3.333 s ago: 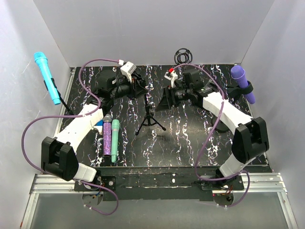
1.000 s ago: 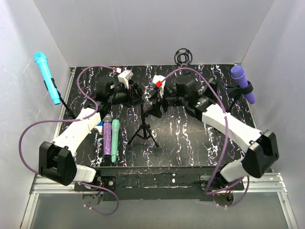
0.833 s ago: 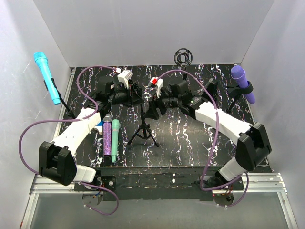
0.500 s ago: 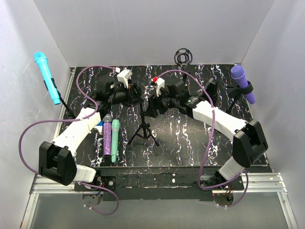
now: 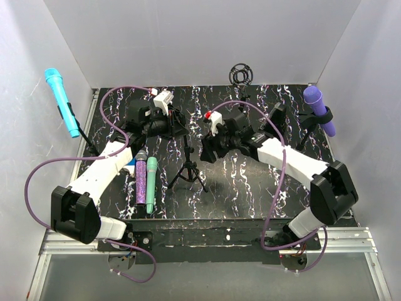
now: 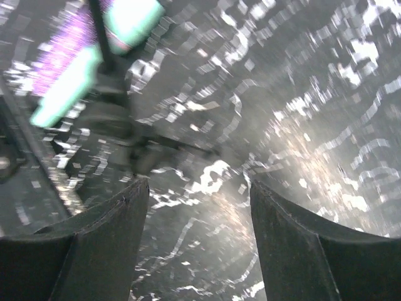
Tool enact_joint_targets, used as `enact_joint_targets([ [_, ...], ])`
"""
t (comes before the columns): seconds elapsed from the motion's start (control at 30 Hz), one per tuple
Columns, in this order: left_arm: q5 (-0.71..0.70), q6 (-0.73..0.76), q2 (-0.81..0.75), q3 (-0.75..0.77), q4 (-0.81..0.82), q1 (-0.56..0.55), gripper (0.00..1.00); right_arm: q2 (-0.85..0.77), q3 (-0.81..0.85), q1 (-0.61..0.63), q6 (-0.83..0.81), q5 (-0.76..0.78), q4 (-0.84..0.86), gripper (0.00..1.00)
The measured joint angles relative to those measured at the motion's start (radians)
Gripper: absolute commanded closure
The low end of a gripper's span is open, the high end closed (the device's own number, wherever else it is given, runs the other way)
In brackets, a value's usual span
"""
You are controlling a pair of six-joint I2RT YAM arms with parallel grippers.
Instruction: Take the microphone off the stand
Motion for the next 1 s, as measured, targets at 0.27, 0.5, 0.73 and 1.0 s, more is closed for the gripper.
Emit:
enact_joint_targets([
  [0.27, -0.005, -0.026, 0.0, 0.0, 0.0, 0.0, 1.0, -0.034, 0.127, 0.007, 0.087, -0.211, 0.11, 0.25],
  [0.5, -0.011, -0.029, 0.0, 0.002, -0.006, 0.0, 1.0, 0.067, 0.157, 0.008, 0.103, -0.118, 0.106, 0.27],
  [0.73, -0.024, -0.037, 0.002, 0.01, -0.01, 0.0, 1.0, 0.039, 0.05, 0.018, 0.077, -0.078, 0.096, 0.28],
  [1.0, -0.011, -0.001, 0.003, 0.034, -0.018, -0.006, 1.0, -0.084, -0.131, -0.006, -0.061, -0.038, 0.045, 0.27],
])
